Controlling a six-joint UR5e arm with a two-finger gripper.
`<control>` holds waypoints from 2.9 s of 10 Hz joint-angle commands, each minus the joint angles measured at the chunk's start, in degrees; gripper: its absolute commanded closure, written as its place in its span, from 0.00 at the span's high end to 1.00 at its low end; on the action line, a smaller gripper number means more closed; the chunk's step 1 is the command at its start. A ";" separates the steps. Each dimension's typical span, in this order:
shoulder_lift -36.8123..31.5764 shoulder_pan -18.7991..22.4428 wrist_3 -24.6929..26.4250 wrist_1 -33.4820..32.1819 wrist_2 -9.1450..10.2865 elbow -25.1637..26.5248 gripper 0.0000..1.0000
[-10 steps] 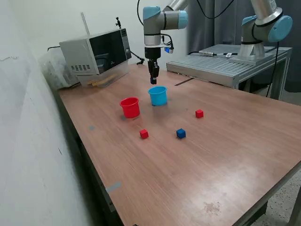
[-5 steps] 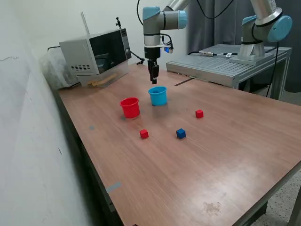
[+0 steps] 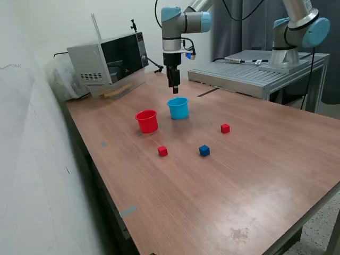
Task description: Place red objects in the red bin, and blue objects in the blue bin.
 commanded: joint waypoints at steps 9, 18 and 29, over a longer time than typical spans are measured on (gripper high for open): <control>-12.86 14.01 -2.59 10.73 -1.13 0.22 1.00; 1.18 27.91 9.43 10.82 -1.05 -14.97 1.00; 17.11 26.95 9.98 4.94 -0.35 -20.70 1.00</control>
